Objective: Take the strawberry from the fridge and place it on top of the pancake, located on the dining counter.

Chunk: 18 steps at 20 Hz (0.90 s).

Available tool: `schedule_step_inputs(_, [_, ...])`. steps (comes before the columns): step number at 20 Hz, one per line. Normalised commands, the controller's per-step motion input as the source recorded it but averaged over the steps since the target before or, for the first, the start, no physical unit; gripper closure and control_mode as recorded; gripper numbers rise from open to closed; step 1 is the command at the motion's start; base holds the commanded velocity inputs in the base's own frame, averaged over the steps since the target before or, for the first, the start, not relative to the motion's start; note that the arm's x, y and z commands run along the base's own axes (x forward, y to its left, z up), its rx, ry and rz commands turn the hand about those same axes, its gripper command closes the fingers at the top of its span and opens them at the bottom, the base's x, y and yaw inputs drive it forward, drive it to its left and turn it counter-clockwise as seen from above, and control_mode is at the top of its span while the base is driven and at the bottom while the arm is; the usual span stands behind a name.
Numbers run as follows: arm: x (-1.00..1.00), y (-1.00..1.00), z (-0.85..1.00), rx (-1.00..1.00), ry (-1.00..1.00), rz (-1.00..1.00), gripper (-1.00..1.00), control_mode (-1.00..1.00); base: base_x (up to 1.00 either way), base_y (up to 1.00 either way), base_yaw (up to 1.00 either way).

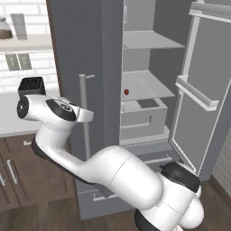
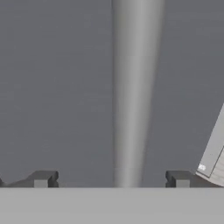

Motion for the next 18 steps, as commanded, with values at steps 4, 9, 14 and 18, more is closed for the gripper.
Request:
schedule_step_inputs(4, [-0.32,0.27,0.00,0.00,0.00,0.19,-1.00,-1.00,0.00,0.00,0.00])
schedule_step_inputs(9, [-0.57,-0.23,-0.05,0.00,0.05,0.14,-1.00,-1.00,0.00,0.00,0.00])
schedule_step_inputs(14, [-0.75,-0.95,-0.02,0.27,0.02,0.18,-1.00,-1.00,0.00,0.00,0.00])
schedule_step_inputs(18, [-0.11,-1.00,0.00,0.55,0.00,0.30,-1.00,-1.00,0.00,0.00,0.00])
